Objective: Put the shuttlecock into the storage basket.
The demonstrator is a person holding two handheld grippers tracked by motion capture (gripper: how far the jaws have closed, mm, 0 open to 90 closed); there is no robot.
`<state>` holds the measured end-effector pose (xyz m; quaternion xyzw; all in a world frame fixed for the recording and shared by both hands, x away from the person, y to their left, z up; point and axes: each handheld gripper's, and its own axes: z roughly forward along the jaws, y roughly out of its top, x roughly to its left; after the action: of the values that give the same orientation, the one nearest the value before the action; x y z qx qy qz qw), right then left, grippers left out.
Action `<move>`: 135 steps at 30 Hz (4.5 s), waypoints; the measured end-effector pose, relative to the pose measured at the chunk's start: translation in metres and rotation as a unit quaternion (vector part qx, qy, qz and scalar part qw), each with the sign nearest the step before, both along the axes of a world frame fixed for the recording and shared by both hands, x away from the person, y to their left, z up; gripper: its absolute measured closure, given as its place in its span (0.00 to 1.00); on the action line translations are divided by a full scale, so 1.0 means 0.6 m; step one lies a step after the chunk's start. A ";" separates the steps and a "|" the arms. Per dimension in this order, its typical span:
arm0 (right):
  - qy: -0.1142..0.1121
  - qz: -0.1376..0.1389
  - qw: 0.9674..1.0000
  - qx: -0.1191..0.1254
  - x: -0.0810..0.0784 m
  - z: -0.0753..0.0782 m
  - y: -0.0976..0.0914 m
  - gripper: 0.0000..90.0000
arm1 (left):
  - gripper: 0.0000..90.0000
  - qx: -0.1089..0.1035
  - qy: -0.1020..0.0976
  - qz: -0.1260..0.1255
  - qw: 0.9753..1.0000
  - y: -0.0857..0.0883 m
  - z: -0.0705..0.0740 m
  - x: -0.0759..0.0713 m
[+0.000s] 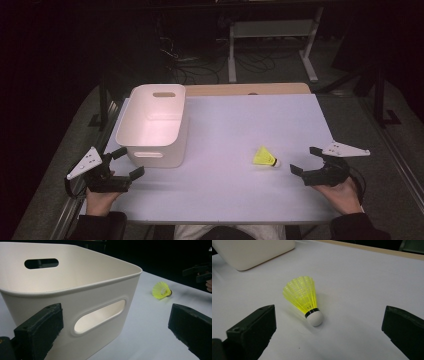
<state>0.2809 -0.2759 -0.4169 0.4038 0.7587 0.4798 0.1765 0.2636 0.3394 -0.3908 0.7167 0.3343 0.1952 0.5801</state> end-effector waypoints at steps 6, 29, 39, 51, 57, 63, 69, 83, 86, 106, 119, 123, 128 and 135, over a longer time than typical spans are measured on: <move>0.000 0.001 1.000 0.001 -0.002 0.000 0.000 0.00 | 0.00 -0.002 -0.001 -0.001 1.000 0.000 0.000 -0.001; 0.015 0.015 1.000 -0.007 -0.001 0.012 -0.002 0.00 | 0.00 -0.004 0.001 -0.002 1.000 0.001 0.001 -0.004; 0.030 0.021 0.999 -0.003 0.008 0.023 -0.005 0.00 | 0.00 -0.004 0.001 -0.003 1.000 0.002 0.001 -0.005; 0.052 0.049 0.997 -0.024 0.030 0.050 0.005 0.00 | 0.00 -0.004 0.000 -0.003 1.000 0.002 0.001 -0.006; 0.056 0.058 0.996 -0.030 0.037 0.060 0.007 0.00 | 0.00 -0.004 0.000 -0.002 1.000 0.001 0.001 -0.006; 0.066 0.065 0.995 -0.042 0.046 0.065 0.010 0.00 | 0.00 -0.004 0.000 -0.002 1.000 0.002 0.001 -0.006; 0.073 0.075 0.993 -0.056 0.055 0.072 0.016 0.00 | 0.00 -0.005 0.000 -0.002 1.000 0.002 0.002 -0.006; 0.090 0.088 0.989 -0.078 0.081 0.076 0.027 0.00 | 0.00 -0.005 0.000 -0.003 1.000 0.002 0.002 -0.006; 0.093 0.091 0.988 -0.083 0.085 0.075 0.029 0.00 | 0.00 -0.005 0.000 -0.003 1.000 0.002 0.002 -0.006; 0.114 0.111 0.981 -0.109 0.111 0.062 0.050 0.00 | 0.00 -0.007 0.000 -0.004 1.000 0.002 0.002 -0.006; 0.128 0.127 0.975 -0.130 0.124 0.044 0.058 0.00 | 0.00 -0.007 0.000 -0.004 1.000 0.002 0.002 -0.006; 0.135 0.133 0.972 -0.136 0.128 0.037 0.063 0.00 | 0.00 -0.007 0.000 -0.004 1.000 0.002 0.002 -0.006; 0.142 0.138 0.970 -0.143 0.132 0.031 0.068 0.00 | 0.00 -0.007 0.001 -0.004 1.000 0.002 0.002 -0.006; 0.153 0.146 0.964 -0.159 0.138 0.020 0.075 0.00 | 0.00 -0.006 0.001 -0.005 1.000 0.002 0.002 -0.006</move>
<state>0.3637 -0.2306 -0.4050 0.3240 0.8940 0.3057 0.0482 0.2602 0.3405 -0.3897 0.7151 0.3323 0.1894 0.5851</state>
